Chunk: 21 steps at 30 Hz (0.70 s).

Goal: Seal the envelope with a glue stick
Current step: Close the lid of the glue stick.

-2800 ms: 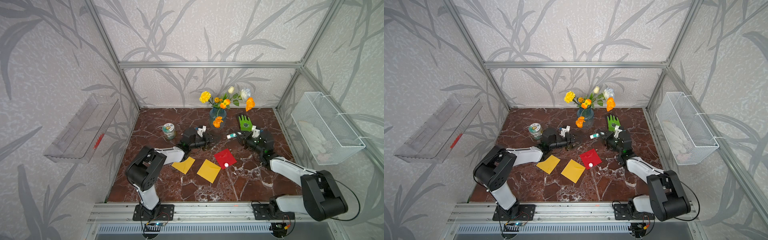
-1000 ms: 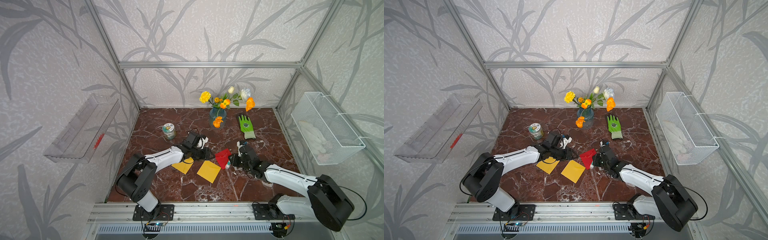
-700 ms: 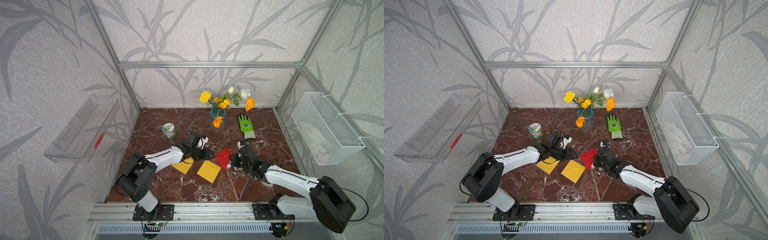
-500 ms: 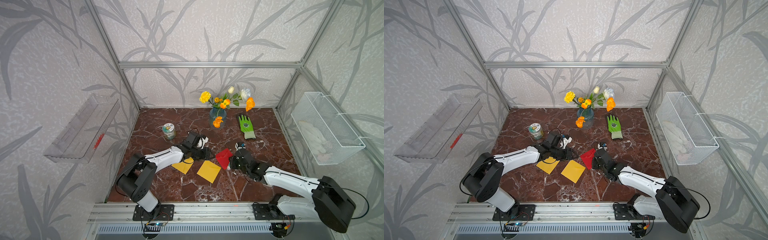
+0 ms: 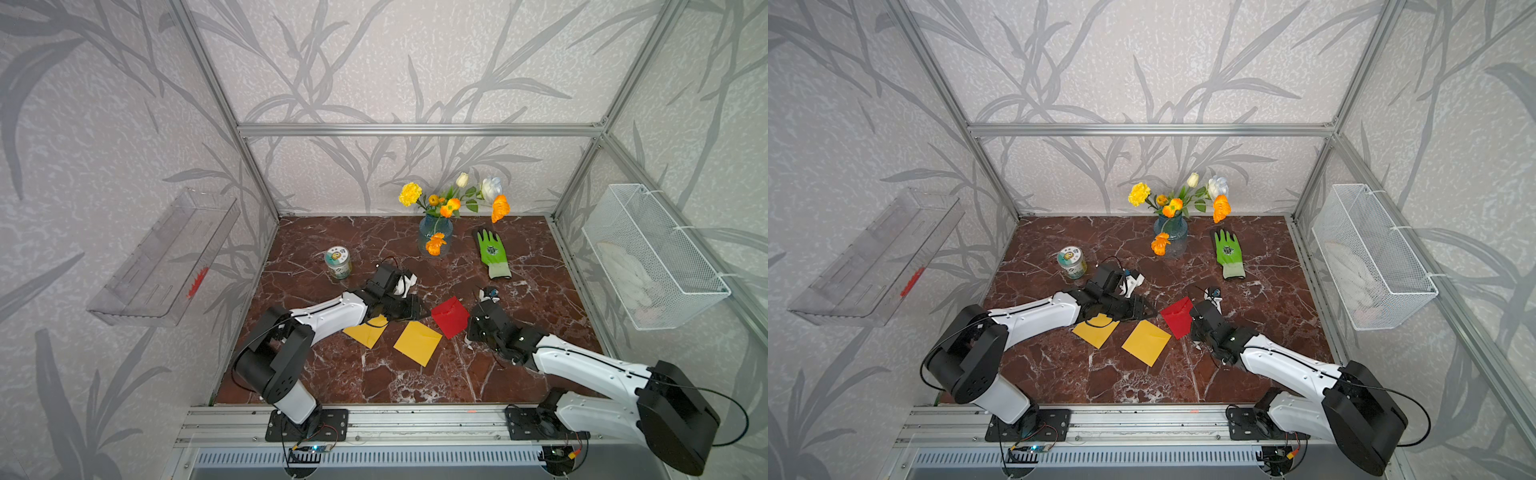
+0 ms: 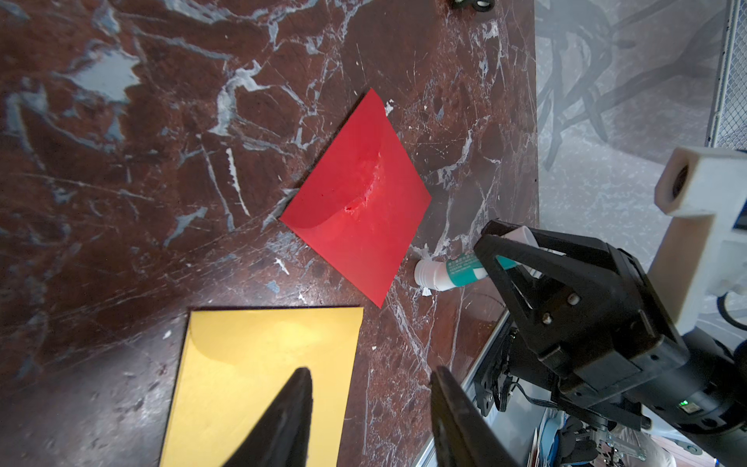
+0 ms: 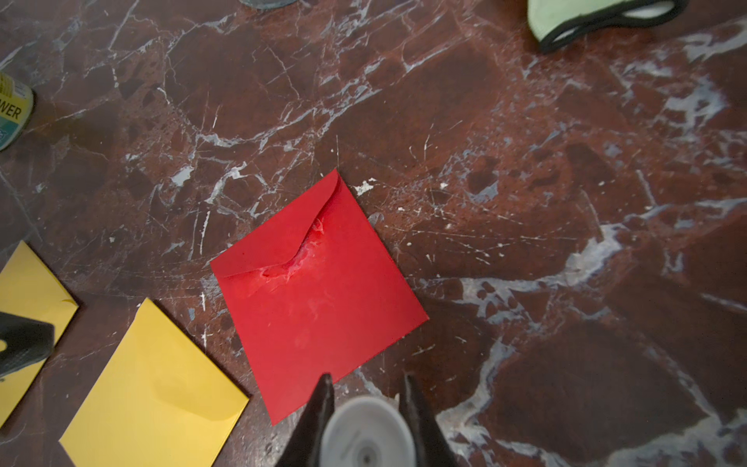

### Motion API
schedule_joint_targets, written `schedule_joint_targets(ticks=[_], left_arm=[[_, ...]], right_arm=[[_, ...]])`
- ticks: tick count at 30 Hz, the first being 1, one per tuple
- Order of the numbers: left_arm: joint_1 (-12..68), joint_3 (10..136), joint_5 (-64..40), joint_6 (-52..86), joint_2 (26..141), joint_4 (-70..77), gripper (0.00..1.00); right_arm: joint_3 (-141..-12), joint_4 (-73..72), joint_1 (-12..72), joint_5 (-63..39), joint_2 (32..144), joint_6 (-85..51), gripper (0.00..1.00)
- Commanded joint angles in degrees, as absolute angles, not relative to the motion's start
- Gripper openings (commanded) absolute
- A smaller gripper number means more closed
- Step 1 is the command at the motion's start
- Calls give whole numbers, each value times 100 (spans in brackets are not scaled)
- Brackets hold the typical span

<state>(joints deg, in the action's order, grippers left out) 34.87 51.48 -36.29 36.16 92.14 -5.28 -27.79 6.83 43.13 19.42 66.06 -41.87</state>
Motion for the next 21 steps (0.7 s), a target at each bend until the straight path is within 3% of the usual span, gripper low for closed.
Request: schedule_joint_targets(ticks=[1, 14, 21], left_arm=[[3473, 5142, -3679, 3603, 9229, -497, 48], [3473, 5183, -3738, 3653, 9252, -440, 48], [3484, 5590, -3962, 3663, 9358, -677, 48]], right_arm=[[-2281, 698, 4656, 2650, 6448, -4068, 0], [-1088, -1017, 6268, 4219, 6191, -3356, 0], [-829, -1464, 6687, 4212, 6594, -3242, 0]])
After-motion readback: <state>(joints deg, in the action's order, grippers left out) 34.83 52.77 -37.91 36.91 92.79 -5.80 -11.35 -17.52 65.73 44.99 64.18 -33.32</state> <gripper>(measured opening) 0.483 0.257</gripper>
